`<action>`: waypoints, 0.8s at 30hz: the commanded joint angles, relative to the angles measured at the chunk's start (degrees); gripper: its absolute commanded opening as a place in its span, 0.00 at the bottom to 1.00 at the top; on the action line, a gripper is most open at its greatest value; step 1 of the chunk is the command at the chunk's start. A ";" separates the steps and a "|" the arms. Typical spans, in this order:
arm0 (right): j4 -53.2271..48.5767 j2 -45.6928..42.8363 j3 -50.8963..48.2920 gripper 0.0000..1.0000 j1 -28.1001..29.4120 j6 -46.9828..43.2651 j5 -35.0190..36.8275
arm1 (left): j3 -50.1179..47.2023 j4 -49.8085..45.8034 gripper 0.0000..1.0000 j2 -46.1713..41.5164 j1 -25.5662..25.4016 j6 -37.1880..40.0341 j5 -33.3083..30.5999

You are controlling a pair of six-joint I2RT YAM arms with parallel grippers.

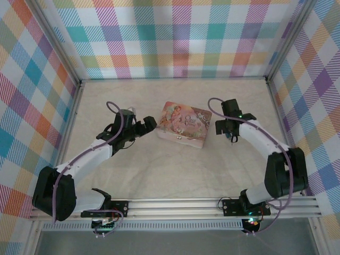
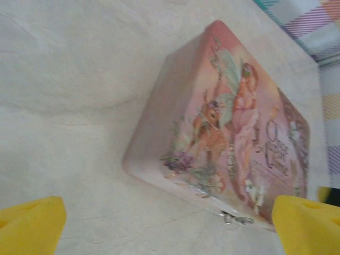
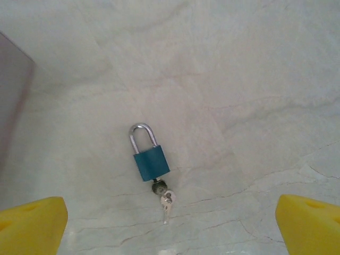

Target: Unlock the padlock with the key

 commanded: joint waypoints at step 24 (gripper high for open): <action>79.15 -4.73 -38.77 1.00 -6.73 -8.79 0.84 | -19.72 39.63 1.00 8.29 13.13 32.87 -37.71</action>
